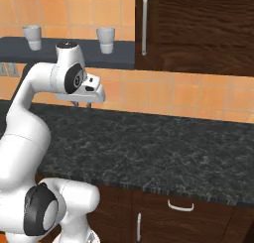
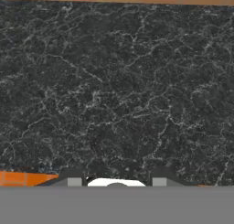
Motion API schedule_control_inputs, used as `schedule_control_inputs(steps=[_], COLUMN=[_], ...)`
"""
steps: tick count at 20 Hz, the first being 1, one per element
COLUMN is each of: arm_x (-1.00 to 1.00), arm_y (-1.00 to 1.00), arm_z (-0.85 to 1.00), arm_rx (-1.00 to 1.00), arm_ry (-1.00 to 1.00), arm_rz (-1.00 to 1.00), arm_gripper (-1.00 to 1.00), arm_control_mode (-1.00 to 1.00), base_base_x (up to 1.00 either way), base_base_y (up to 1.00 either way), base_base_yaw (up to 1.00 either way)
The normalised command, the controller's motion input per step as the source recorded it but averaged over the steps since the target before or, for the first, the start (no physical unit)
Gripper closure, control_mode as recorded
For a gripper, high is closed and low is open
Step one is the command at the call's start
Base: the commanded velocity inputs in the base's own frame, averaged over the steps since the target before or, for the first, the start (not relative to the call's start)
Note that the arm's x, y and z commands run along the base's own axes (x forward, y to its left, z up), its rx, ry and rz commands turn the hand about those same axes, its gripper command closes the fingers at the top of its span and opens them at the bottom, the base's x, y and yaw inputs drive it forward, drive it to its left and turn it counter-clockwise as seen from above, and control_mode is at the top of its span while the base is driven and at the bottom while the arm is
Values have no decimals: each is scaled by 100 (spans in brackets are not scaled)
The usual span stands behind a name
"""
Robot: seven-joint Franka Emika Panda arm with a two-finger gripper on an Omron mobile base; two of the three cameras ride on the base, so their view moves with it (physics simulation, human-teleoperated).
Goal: Take a straw from the drawer in front and place it inside the glass cup on the dining counter.
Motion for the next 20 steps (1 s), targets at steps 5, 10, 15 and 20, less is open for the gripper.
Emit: schedule_control_inputs(steps=[5, 10, 15, 20], arm_x=[-1, 0, 0, 0], arm_y=[0, 0, 0, 0], arm_z=[0, 0, 0, 0], arm_rx=[0, 0, 0, 0], arm_ry=[0, 0, 0, 0], arm_rz=[0, 0, 0, 0], arm_gripper=[-100, -100, -100, -100], arm_control_mode=[100, 100, 100, 100], base_base_x=[-48, -43, -5, 0], base_base_y=[28, 79, 99, 89], base_base_yaw=[-7, -29, -40, -49])
